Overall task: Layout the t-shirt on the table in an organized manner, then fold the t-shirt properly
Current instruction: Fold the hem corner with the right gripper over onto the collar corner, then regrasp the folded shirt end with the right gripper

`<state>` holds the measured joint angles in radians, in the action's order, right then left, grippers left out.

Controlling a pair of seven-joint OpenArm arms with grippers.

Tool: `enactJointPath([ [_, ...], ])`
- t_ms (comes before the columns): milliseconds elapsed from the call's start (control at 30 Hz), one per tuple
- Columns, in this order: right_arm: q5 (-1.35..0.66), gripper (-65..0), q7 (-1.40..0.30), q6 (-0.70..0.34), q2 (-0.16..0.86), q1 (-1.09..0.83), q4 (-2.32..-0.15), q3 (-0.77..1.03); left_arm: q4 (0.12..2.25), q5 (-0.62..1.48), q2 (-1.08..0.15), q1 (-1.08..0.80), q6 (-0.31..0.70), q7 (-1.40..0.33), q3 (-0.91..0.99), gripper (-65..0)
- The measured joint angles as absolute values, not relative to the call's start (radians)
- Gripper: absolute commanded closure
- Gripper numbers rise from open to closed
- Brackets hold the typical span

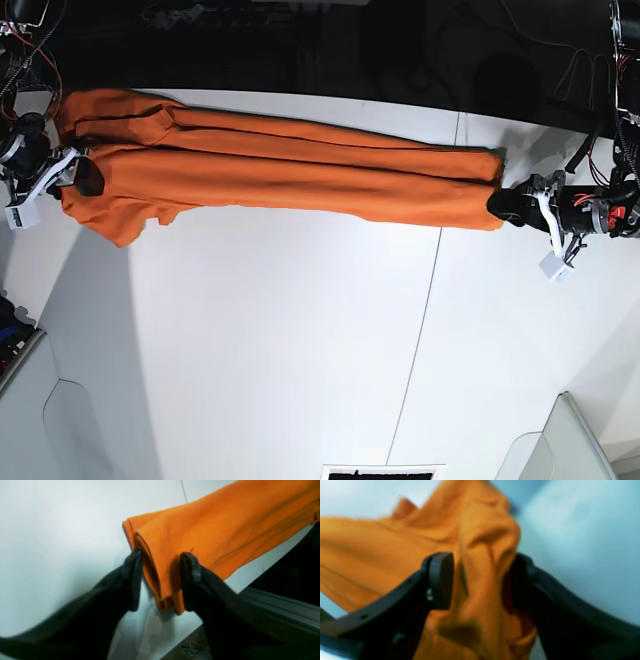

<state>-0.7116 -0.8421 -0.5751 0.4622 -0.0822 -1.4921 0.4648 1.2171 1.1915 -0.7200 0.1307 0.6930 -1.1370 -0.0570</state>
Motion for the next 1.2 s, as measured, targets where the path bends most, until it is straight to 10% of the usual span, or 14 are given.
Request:
enactJointPath([
  [567,-0.611,-34.3,-0.793,-0.566,0.441,0.219,-1.174,0.287,1.217,1.195,-0.72,0.131,0.693,-1.129,-0.057,-29.0],
  [733,-0.609,0.0,-0.781,-0.569,0.443,0.23,-1.159,0.206,1.217,1.194,-0.72,0.131,0.693,-1.129,-0.057,-29.0],
  [1200,-0.736,0.0,-0.986,-0.566,0.446,0.036,-1.586,0.297,1.217,1.194,-0.72,0.131,0.693,-1.129,-0.057,-29.1],
])
